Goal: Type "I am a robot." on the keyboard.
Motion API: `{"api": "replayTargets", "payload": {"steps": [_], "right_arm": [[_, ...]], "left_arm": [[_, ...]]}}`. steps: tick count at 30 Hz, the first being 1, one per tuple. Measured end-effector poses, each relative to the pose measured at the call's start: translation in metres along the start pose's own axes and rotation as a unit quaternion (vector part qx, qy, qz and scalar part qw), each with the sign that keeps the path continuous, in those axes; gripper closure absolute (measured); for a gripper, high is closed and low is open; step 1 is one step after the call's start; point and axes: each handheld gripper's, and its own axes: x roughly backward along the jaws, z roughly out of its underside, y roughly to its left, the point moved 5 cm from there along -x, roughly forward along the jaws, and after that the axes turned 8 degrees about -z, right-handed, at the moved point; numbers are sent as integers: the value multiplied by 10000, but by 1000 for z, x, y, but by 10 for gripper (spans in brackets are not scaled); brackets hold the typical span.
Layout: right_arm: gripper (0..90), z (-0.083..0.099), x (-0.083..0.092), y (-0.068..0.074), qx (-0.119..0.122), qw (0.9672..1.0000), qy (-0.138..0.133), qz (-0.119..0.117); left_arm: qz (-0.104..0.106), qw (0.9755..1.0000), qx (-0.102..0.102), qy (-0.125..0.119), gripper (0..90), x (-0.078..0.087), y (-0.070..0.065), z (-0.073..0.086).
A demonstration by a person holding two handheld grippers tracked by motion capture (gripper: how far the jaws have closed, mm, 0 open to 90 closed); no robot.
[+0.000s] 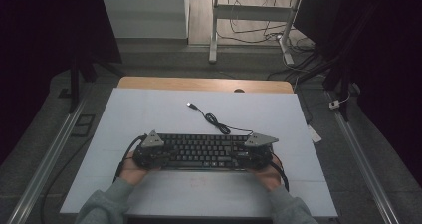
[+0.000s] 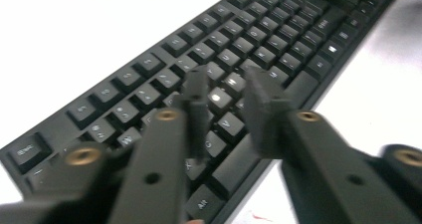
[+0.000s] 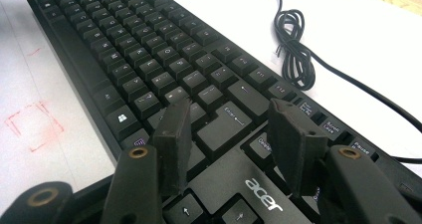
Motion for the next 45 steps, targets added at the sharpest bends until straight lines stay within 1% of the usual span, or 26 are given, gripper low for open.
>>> {"api": "replayTargets", "payload": {"steps": [3, 7, 12, 16, 22, 25, 28, 32, 34, 37, 40, 42, 45], "right_arm": [[518, 0, 0, 0, 7, 10000, 7, 12], [516, 0, 0, 0, 8, 10000, 10, 7], [516, 0, -1, 0, 13, 10000, 6, -7], [515, 0, -1, 0, 17, 10000, 19, 3], [514, 0, -1, 1, 25, 10000, 25, -10], [514, 0, -2, 1, 24, 10000, 18, -19], [514, 0, -2, 1, 34, 10000, 30, -20], [514, 1, -3, 1, 58, 10000, 43, -20], [514, 1, -3, 1, 66, 10000, 60, -15], [513, 1, -4, 2, 66, 9999, 81, -24], [513, 1, -4, 2, 72, 9999, 95, -32], [513, 1, -4, 2, 74, 9999, 99, -30], [513, 1, -4, 2, 71, 9999, 101, -25]], "left_arm": [[-64, 9999, 103, -20, 573, 1, 3, 0], [-127, 9996, 230, -34, 508, 2, 8, 0], [-146, 9993, 342, -16, 468, 3, 12, 2], [-182, 9992, 359, 20, 444, 2, 15, 3], [-205, 9987, 447, 113, 399, 0, 19, 5], [-228, 9985, 483, 108, 387, 0, 21, 5], [-265, 9980, 559, 106, 375, 1, 24, 6], [-284, 9972, 678, 125, 370, -1, 28, 6], [-297, 9969, 706, 190, 367, -3, 30, 5], [-287, 9970, 680, 234, 385, -5, 31, 5], [-343, 9970, 654, 250, 398, -7, 33, 5], [-392, 9970, 610, 282, 422, -7, 34, 6], [-382, 9972, 569, 314, 520, -7, 37, 8]]}}
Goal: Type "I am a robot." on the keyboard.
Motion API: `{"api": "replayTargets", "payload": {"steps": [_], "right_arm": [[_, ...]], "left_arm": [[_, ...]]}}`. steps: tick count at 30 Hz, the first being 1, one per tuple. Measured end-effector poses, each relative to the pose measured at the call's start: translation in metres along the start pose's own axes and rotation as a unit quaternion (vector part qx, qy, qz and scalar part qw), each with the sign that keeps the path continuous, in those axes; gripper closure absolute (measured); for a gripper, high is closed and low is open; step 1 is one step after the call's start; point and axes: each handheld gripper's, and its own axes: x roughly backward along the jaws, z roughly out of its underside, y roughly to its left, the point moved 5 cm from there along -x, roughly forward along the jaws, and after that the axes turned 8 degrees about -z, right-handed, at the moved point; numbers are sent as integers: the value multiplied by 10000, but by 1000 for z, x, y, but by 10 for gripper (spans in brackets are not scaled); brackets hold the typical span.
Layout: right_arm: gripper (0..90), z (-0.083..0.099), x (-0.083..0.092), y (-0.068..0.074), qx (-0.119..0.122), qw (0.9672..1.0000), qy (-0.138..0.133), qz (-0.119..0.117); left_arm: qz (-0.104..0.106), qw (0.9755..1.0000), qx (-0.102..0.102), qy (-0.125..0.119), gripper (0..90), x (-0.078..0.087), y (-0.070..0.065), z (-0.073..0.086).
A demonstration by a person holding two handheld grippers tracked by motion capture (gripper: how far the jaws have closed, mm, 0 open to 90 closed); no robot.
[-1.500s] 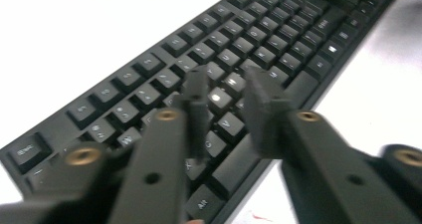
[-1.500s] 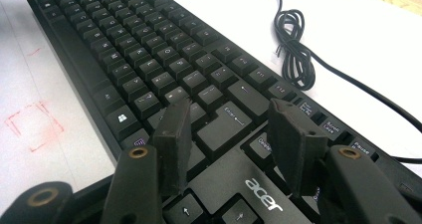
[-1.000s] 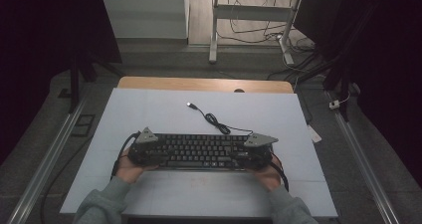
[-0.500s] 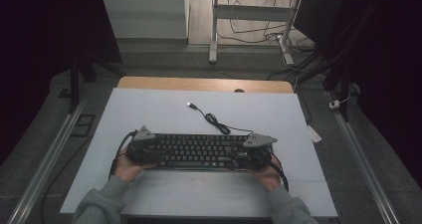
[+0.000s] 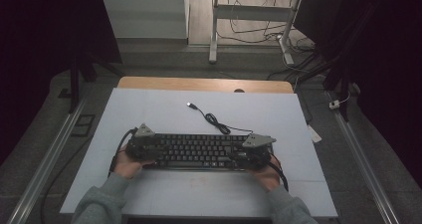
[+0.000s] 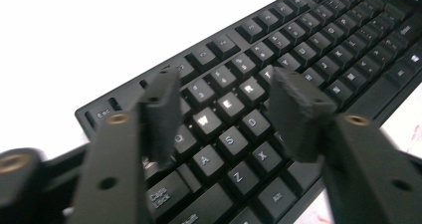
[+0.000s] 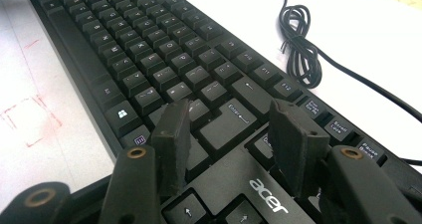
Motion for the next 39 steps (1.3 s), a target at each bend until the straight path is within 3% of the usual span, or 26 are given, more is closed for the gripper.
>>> {"api": "replayTargets", "payload": {"steps": [8, 15, 33, 39], "right_arm": [[512, 0, 0, 0, 3, 10000, 8, 10], [512, 1, 0, 0, 0, 10000, 29, 20], [506, 1, 0, 0, 21, 9999, 71, 68], [505, 1, 0, 0, 27, 9999, 71, 72]], "left_arm": [[-98, 9996, -162, 186, 761, -1, 6, 7], [-82, 9990, -252, 366, 882, -2, 7, 13], [-116, 9972, -392, 629, 887, -9, 5, 19], [-135, 9974, -399, 584, 887, -9, 4, 19]]}}
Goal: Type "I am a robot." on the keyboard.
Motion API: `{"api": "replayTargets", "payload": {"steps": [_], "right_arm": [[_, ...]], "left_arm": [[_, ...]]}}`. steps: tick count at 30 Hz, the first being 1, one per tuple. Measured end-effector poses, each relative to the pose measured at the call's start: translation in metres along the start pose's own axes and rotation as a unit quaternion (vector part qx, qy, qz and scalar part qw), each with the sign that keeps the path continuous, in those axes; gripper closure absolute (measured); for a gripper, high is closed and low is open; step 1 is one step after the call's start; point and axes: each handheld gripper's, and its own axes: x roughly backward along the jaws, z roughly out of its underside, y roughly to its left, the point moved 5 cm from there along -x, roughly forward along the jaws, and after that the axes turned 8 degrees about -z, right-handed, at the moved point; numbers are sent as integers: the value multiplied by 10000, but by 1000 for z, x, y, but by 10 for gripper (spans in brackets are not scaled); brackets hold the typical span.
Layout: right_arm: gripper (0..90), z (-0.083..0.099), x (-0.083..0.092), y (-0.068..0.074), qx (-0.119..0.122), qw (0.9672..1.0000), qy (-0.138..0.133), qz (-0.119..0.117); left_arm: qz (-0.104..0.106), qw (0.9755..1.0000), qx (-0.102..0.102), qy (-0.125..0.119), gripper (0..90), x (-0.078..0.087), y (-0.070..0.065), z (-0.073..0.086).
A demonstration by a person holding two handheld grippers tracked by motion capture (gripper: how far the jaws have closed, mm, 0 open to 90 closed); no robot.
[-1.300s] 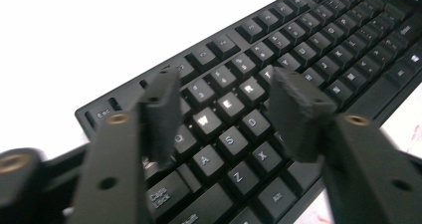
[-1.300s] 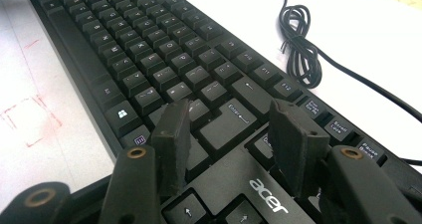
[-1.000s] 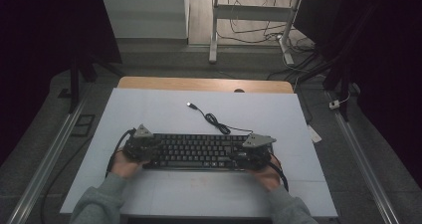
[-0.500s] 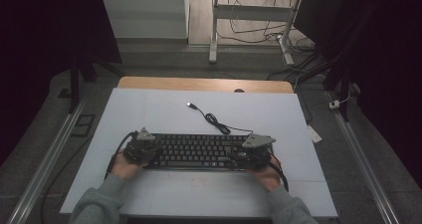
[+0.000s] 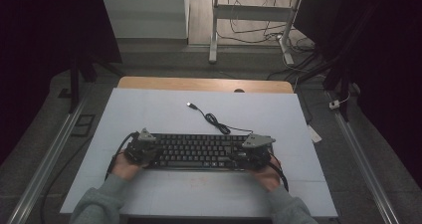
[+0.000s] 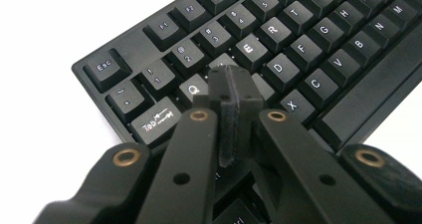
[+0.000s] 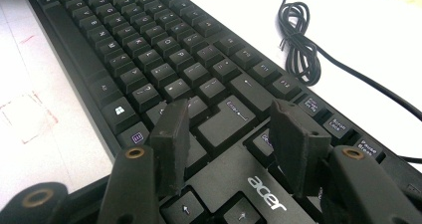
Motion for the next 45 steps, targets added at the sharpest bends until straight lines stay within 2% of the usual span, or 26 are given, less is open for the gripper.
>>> {"api": "replayTargets", "payload": {"steps": [5, 9, 12, 18, 23, 29, 37, 45], "right_arm": [[505, 0, 0, 0, 0, 10000, -40, -27], [505, 0, 0, 0, -2, 10000, -34, -24], [504, 0, 0, 0, 21, 10000, -6, 1], [503, 0, 0, 0, 19, 10000, -7, -2], [502, 0, 0, 0, 18, 10000, -2, 1], [502, 0, 0, 0, 21, 10000, -10, 1], [502, -2, -1, 2, 39, 10000, -36, -23], [506, -9, -5, 9, 2, 9996, -150, -227]], "left_arm": [[21, 9992, 57, -406, 887, 10, 0, -7], [-40, 9965, 288, -784, 886, 21, 5, -11], [-51, 9944, 476, -937, 850, 25, 11, -11], [-123, 9929, 656, -989, 592, 25, 14, -12], [-157, 9931, 659, -961, 492, 24, 13, -12], [-146, 9937, 651, -903, 418, 22, 12, -12], [-156, 9941, 648, -857, 391, 21, 11, -12], [-161, 9948, 616, -794, 380, 18, 10, -11]]}}
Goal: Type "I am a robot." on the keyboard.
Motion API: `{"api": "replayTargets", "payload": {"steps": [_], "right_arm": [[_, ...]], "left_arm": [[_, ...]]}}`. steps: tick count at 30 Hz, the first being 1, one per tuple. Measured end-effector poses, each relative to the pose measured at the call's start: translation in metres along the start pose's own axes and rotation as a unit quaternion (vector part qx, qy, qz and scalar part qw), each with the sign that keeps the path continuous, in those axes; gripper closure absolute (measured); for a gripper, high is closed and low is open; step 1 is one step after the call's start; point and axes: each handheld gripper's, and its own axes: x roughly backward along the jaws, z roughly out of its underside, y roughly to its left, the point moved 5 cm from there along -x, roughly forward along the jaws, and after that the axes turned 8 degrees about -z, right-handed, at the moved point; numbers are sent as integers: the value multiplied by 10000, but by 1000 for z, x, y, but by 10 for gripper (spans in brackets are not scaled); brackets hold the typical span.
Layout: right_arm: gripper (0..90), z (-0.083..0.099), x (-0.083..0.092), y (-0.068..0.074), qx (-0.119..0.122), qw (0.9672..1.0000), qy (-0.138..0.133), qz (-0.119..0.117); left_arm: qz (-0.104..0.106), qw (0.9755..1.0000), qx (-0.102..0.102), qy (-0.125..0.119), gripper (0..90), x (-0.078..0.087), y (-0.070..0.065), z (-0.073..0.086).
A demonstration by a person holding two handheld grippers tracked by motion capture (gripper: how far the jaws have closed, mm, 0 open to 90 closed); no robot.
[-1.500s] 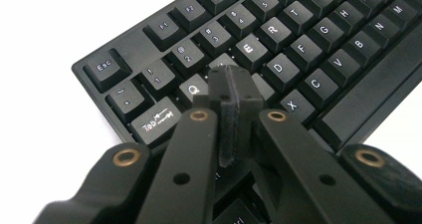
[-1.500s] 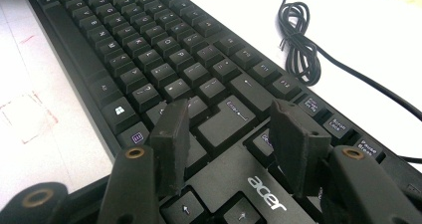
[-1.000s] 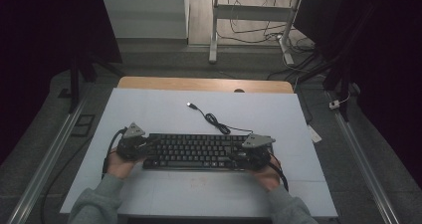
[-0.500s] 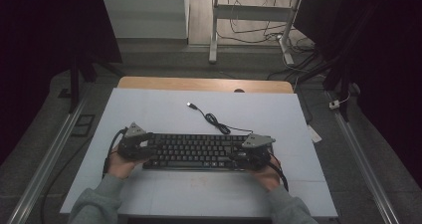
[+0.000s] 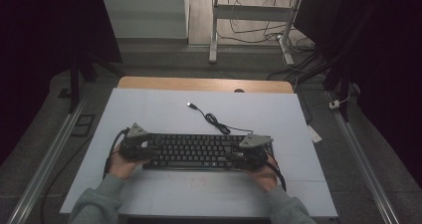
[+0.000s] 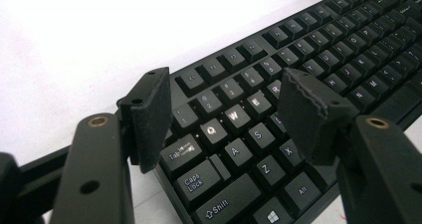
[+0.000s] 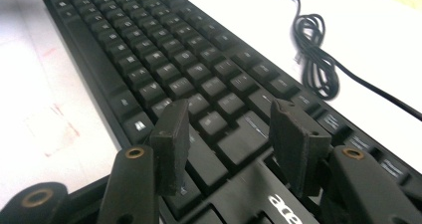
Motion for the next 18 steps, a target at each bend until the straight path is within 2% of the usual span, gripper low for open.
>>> {"api": "replayTargets", "payload": {"steps": [6, 11, 16, 18], "right_arm": [[517, -6, -8, 7, 2, 9999, -1, -142], [536, -13, -14, 12, 92, 9998, -19, -156], [596, -21, -22, 18, 230, 9995, -40, -209], [636, -23, -26, 21, 267, 9992, -11, -304]], "left_arm": [[-8, 10000, 8, 9, 372, -1, 0, 0], [-23, 10000, -28, 24, 367, -2, -1, 1], [-16, 10000, -77, 45, 365, -3, -2, 1], [-22, 9999, -87, 55, 364, -3, -2, 1]]}}
